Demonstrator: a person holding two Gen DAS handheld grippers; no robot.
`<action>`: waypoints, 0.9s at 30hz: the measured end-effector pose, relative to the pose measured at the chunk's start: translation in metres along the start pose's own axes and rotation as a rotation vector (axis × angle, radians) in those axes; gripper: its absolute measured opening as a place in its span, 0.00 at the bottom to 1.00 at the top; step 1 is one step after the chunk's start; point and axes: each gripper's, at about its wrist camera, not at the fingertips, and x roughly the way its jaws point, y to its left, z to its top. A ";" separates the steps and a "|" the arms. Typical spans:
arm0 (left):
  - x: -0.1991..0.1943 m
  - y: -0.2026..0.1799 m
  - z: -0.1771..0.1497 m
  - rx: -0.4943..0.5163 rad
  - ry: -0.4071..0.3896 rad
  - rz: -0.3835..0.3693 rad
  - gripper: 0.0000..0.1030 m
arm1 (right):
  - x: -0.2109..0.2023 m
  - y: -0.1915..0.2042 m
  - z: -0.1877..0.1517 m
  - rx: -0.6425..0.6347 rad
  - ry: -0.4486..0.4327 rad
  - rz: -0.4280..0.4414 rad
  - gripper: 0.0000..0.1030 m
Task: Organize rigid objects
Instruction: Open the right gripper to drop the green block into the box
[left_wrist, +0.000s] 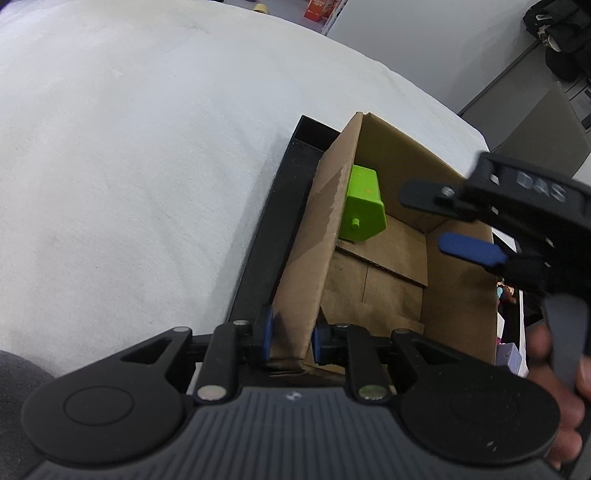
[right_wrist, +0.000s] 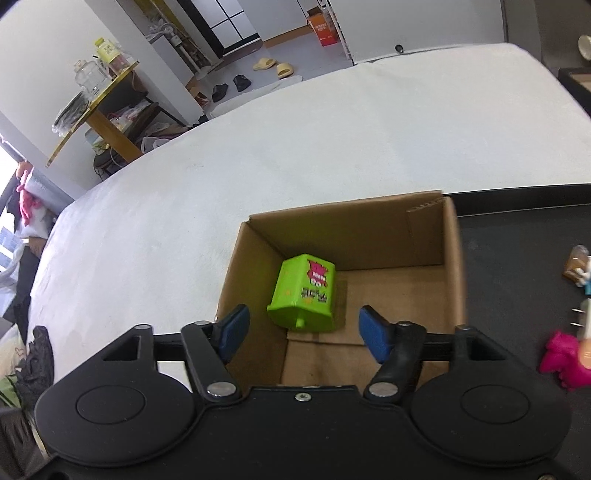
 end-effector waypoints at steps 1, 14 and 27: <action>0.000 0.003 0.002 0.001 -0.001 0.002 0.19 | -0.004 -0.001 -0.002 -0.003 -0.003 0.000 0.67; 0.015 -0.032 0.003 0.040 -0.001 0.039 0.19 | -0.051 -0.017 -0.013 0.017 -0.067 -0.034 0.67; 0.028 -0.045 0.015 0.026 -0.005 0.068 0.19 | -0.082 -0.055 -0.029 0.056 -0.130 -0.102 0.73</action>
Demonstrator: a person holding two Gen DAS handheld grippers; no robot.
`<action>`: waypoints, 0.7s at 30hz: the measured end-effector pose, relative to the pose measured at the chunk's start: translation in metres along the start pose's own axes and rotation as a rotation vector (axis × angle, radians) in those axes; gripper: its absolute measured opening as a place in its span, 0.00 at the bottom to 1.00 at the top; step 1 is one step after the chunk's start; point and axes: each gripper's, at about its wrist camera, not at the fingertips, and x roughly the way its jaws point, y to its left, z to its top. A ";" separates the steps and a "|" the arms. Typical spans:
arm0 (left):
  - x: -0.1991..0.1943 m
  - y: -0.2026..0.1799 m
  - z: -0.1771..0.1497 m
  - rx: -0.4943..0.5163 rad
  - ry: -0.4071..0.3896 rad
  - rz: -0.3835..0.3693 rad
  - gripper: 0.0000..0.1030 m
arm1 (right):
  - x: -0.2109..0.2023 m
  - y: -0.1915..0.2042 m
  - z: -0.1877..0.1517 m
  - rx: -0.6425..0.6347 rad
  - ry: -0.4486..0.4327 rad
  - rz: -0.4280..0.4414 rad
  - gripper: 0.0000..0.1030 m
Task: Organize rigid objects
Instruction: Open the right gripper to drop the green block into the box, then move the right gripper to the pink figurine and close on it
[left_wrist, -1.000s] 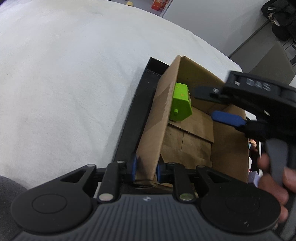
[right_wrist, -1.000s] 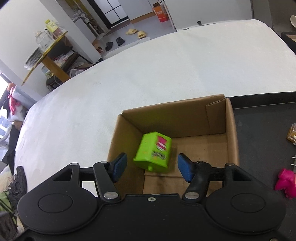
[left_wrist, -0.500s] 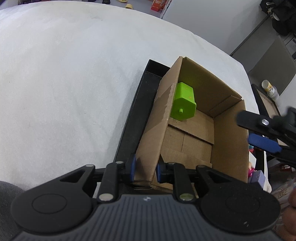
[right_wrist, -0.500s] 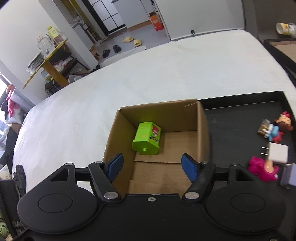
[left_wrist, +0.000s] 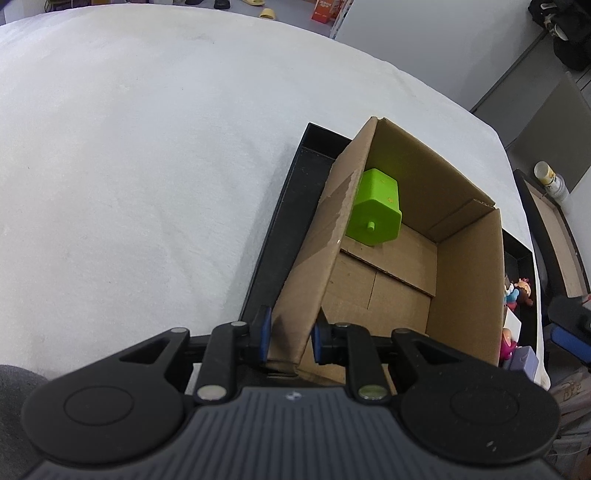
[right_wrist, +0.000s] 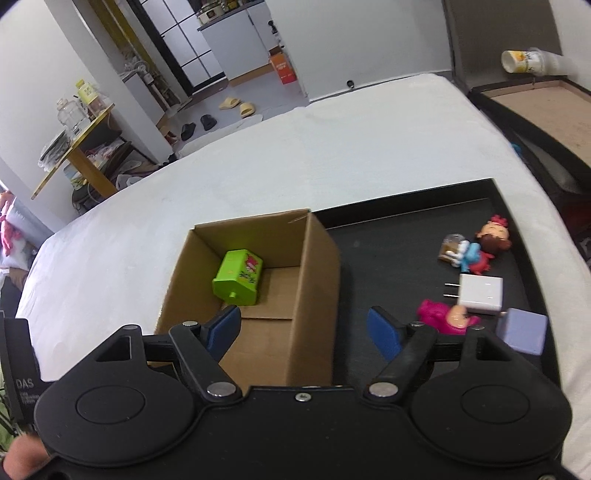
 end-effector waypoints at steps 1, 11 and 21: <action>0.001 0.008 0.001 0.000 0.000 0.001 0.19 | -0.002 -0.004 -0.001 0.002 -0.004 -0.008 0.73; -0.010 0.014 -0.006 0.023 0.002 0.008 0.19 | -0.011 -0.051 -0.011 0.071 -0.030 -0.081 0.73; -0.020 0.031 -0.004 0.030 0.017 0.004 0.19 | -0.005 -0.091 -0.019 0.129 -0.014 -0.114 0.73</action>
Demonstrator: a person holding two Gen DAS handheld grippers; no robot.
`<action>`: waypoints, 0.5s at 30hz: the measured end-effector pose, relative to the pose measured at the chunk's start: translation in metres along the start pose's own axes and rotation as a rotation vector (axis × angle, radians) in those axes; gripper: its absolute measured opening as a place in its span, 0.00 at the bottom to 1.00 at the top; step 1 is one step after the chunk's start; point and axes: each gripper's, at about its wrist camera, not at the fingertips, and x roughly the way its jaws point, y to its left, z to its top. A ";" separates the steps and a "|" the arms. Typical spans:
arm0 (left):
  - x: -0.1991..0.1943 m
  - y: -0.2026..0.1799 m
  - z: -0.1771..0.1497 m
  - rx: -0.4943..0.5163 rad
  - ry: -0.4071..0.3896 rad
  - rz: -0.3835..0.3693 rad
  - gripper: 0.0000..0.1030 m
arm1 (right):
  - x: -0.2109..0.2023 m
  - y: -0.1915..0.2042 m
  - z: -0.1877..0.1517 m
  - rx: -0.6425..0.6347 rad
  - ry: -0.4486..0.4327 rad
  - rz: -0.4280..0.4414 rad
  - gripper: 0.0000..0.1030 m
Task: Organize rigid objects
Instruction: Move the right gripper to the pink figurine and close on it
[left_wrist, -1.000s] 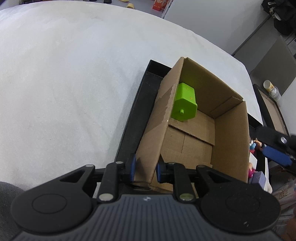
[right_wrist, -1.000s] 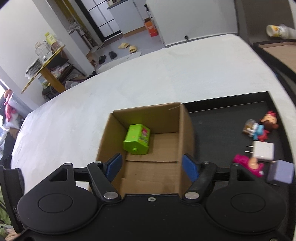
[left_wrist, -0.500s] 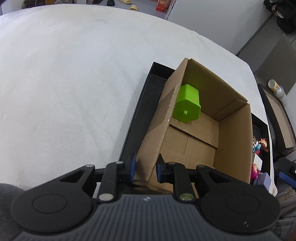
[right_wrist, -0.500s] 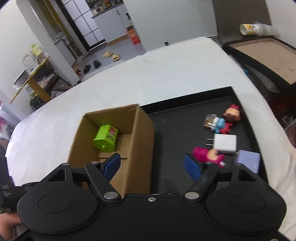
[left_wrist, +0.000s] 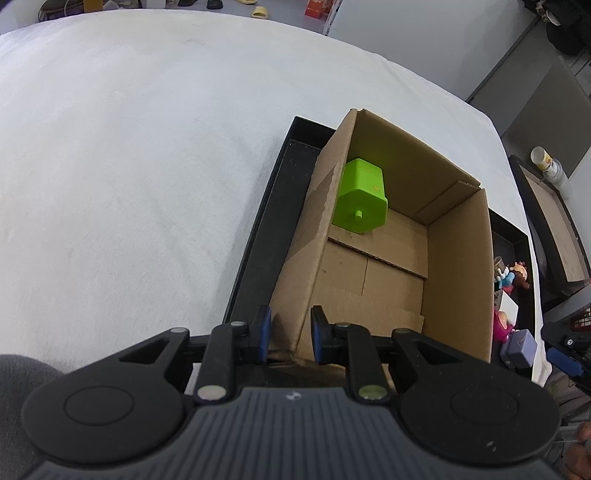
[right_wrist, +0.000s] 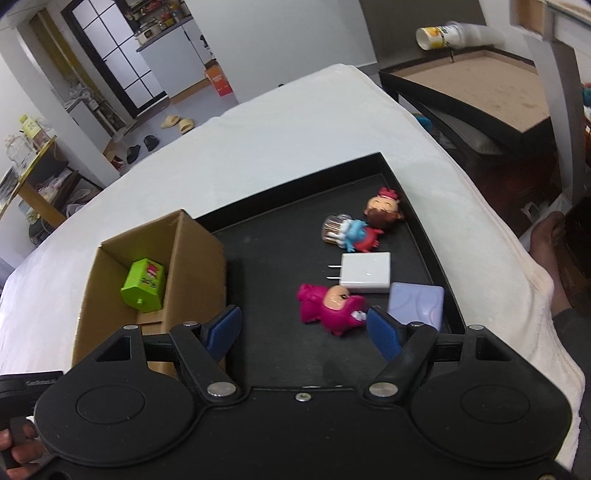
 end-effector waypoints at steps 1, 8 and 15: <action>-0.001 0.001 0.000 0.002 -0.001 0.002 0.19 | 0.001 -0.002 -0.001 0.003 0.004 0.004 0.73; -0.005 0.012 0.002 -0.012 -0.024 0.039 0.19 | 0.012 -0.009 -0.003 -0.044 0.026 0.023 0.71; -0.019 0.026 0.003 -0.012 -0.056 0.057 0.18 | 0.032 -0.011 0.001 -0.153 0.029 0.042 0.67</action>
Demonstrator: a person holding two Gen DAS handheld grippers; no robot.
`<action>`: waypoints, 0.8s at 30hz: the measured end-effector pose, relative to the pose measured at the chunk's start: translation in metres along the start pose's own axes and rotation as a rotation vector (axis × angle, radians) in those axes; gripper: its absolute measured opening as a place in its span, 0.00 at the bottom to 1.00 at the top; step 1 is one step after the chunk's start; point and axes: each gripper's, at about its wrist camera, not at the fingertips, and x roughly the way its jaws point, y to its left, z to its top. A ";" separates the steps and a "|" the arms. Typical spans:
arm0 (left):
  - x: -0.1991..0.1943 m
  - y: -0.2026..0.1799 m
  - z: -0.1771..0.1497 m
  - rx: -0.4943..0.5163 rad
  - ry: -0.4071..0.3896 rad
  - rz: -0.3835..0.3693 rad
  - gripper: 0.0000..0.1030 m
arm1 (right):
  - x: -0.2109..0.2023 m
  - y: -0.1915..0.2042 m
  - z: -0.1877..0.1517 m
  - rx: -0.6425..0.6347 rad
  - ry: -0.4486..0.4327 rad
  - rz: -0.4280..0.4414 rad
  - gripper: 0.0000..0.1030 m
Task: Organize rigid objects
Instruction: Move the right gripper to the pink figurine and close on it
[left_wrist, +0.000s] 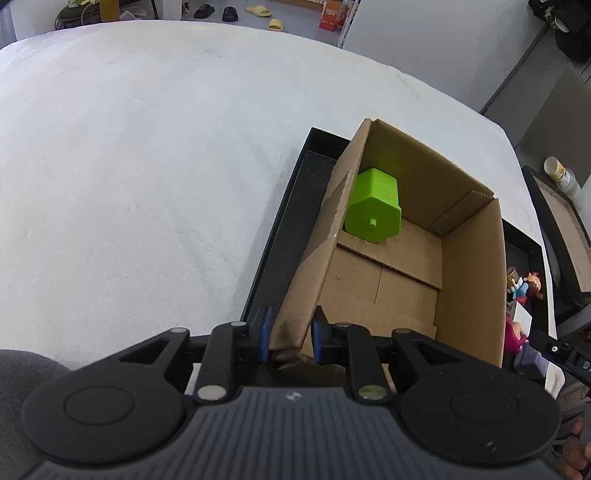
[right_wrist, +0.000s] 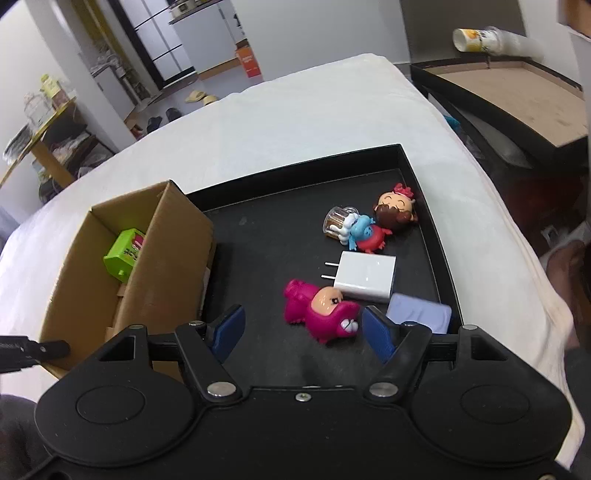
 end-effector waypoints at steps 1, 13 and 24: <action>-0.002 0.002 0.000 0.003 -0.003 -0.002 0.17 | 0.003 -0.001 0.000 -0.009 -0.001 0.004 0.67; -0.011 0.010 0.000 0.023 0.013 0.007 0.14 | 0.022 -0.008 -0.003 -0.087 -0.045 0.110 0.64; -0.020 0.020 -0.001 0.045 0.017 0.034 0.14 | 0.025 -0.015 -0.011 -0.066 -0.014 0.157 0.57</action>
